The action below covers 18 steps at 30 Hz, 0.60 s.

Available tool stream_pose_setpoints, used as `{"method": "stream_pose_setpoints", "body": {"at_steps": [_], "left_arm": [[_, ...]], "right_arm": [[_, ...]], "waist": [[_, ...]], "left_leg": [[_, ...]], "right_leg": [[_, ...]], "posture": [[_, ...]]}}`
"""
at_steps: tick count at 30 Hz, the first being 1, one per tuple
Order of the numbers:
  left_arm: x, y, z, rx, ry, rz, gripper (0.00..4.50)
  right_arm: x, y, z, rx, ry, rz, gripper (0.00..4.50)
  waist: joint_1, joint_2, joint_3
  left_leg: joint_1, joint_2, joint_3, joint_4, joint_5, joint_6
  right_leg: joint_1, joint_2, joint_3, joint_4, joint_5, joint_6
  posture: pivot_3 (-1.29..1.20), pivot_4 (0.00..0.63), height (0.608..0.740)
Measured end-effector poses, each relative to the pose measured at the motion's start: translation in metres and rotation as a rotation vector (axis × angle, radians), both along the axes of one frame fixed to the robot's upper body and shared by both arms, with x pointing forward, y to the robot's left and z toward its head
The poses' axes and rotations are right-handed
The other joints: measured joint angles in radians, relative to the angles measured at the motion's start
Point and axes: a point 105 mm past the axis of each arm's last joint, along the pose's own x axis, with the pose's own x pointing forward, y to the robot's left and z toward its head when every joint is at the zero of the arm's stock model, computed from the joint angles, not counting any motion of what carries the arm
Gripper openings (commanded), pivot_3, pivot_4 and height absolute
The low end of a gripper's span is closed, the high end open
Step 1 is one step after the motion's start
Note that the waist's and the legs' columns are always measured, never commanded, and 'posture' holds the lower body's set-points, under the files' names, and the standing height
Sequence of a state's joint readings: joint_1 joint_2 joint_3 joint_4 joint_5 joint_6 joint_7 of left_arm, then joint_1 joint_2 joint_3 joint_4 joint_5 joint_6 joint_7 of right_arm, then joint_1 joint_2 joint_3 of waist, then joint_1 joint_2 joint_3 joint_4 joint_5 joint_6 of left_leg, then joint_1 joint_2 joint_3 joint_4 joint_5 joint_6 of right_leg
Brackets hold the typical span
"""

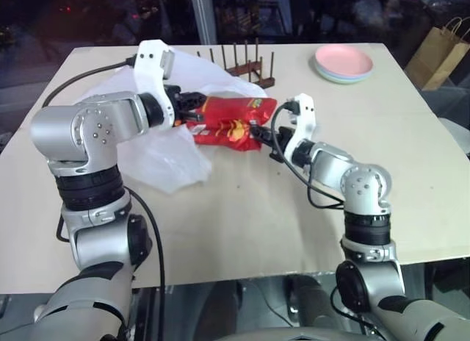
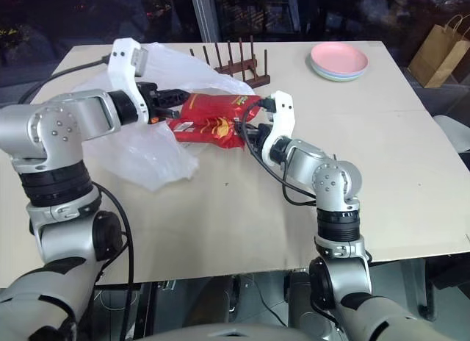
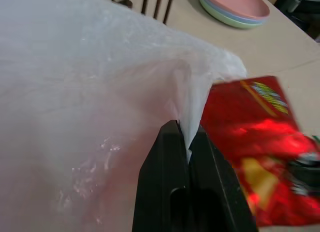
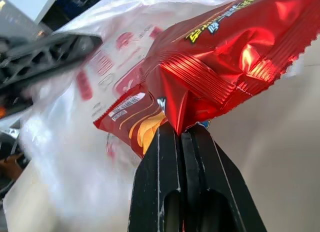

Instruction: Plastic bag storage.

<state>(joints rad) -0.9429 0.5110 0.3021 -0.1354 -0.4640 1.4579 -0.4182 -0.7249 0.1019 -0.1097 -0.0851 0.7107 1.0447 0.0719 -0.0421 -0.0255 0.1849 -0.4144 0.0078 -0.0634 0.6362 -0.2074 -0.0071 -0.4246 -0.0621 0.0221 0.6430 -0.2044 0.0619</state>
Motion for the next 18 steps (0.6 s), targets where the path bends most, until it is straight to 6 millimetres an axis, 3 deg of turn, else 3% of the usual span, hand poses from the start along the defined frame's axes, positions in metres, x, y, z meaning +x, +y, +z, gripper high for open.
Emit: {"method": "stream_pose_setpoints", "body": {"at_steps": [7,10,13,15,18], "left_arm": [[-0.004,-0.007,-0.002,-0.023,0.015,-0.011,0.0],[-0.006,-0.002,-0.004,-0.036,0.013,0.005,0.0],[-0.008,-0.002,-0.014,-0.034,0.031,0.014,0.0],[-0.009,-0.003,-0.017,-0.033,0.034,0.017,0.0],[-0.011,0.004,-0.02,-0.041,0.032,0.046,0.0]], "right_arm": [[0.018,0.022,-0.002,-0.002,0.03,-0.001,0.06],[0.026,0.055,-0.016,-0.033,0.059,0.118,0.06],[0.007,0.085,-0.039,-0.108,0.028,0.316,0.81],[-0.009,0.099,-0.061,-0.185,0.017,0.452,1.87],[-0.02,0.105,-0.055,-0.186,-0.058,0.536,3.23]], "waist": [[-0.002,0.0,0.0],[-0.011,0.0,0.0],[-0.02,0.0,0.0],[-0.02,0.0,0.0],[-0.02,0.0,0.0]], "left_leg": [[0.0,0.0,0.0,0.0,0.0,0.0],[0.001,0.0,0.001,0.0,0.0,0.0],[0.0,0.0,0.001,-0.001,0.0,0.0],[-0.002,0.0,0.001,-0.001,0.0,0.0],[-0.002,0.0,0.001,-0.001,0.0,0.0]], "right_leg": [[0.0,0.0,0.0,0.0,0.0,0.0],[-0.001,0.0,0.001,0.0,0.0,0.0],[-0.001,0.0,0.001,0.0,0.0,0.0],[-0.002,0.0,0.001,0.0,0.0,0.0],[-0.003,0.0,0.002,0.0,0.0,0.0]], "posture": [[0.0,0.15,0.74],[0.0,0.15,0.74],[0.0,0.15,0.74],[0.0,0.15,0.74],[0.0,0.15,0.74]]}}
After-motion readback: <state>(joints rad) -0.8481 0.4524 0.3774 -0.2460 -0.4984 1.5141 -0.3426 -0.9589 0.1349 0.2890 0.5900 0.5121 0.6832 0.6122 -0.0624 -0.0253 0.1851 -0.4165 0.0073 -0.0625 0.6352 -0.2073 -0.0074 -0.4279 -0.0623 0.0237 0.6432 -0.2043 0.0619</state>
